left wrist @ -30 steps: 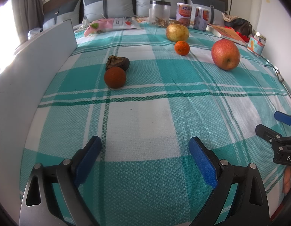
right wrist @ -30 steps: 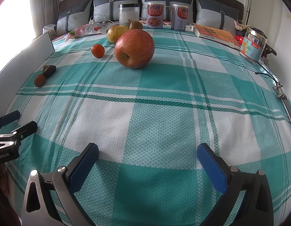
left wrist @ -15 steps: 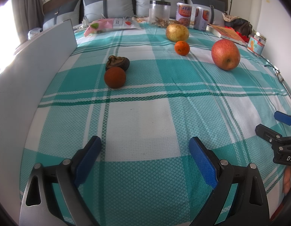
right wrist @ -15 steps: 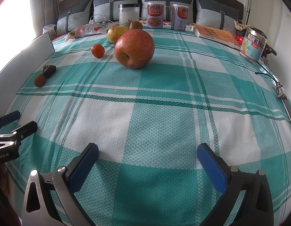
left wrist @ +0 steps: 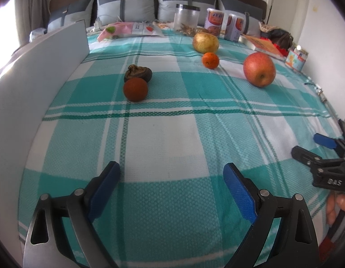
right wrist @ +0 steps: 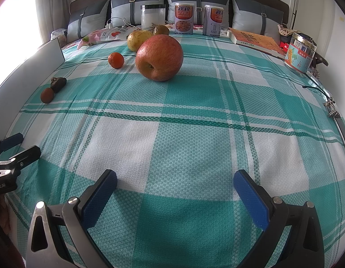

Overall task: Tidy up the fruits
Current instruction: 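Grasp the second orange with the left tool while the right tool grasps the red apple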

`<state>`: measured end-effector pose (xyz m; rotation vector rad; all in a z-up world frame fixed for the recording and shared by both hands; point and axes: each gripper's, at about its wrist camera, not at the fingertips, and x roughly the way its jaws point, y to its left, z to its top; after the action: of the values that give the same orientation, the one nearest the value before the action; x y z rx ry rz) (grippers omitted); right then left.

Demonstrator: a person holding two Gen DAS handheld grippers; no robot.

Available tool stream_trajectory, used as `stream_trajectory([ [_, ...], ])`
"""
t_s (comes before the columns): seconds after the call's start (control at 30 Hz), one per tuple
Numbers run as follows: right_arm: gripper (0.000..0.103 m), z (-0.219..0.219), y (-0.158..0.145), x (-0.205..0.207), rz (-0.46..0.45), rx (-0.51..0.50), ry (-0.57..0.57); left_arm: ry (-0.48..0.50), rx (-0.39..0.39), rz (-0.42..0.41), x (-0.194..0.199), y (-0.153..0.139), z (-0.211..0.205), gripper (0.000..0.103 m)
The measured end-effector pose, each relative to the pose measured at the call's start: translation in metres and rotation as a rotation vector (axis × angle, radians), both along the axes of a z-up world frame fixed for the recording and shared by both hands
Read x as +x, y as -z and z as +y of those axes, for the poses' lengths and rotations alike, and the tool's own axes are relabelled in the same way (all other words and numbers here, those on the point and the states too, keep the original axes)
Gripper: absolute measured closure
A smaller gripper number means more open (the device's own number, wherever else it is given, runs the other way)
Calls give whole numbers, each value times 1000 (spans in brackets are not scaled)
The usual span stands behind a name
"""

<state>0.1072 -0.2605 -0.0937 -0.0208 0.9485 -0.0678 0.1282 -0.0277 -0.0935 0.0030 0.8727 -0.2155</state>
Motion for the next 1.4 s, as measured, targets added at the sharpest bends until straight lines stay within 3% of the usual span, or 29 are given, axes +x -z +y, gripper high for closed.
stream_trajectory([
  [0.13,0,0,0,0,0,0,0,-24,-76,45,14,-7,16,8],
  [0.3,0,0,0,0,0,0,0,-103,-78,64,69,-25,29,9],
  [0.47,0,0,0,0,0,0,0,-128,-25,74,111,-16,25,13],
  [0.5,0,0,0,0,0,0,0,-136,-8,67,115,-13,23,19],
  [0.57,0,0,0,0,0,0,0,-113,2,67,118,-10,20,63],
  [0.6,0,0,0,0,0,0,0,-88,19,79,119,-7,17,71],
  [0.67,0,0,0,0,0,0,0,-73,49,45,110,-10,17,72],
  [0.73,0,0,0,0,0,0,0,-47,14,39,95,-12,20,72],
  [0.9,0,0,0,0,0,0,0,50,-37,41,45,-15,30,72],
  [1.03,0,0,0,0,0,0,0,69,9,27,25,-6,26,67],
  [1.2,0,-1,1,1,0,2,0,97,73,-16,19,0,11,34],
  [1.27,0,0,0,0,0,3,-1,48,140,-24,20,1,8,12],
  [1.4,0,1,-1,-2,-1,2,0,-3,79,15,27,3,22,9],
])
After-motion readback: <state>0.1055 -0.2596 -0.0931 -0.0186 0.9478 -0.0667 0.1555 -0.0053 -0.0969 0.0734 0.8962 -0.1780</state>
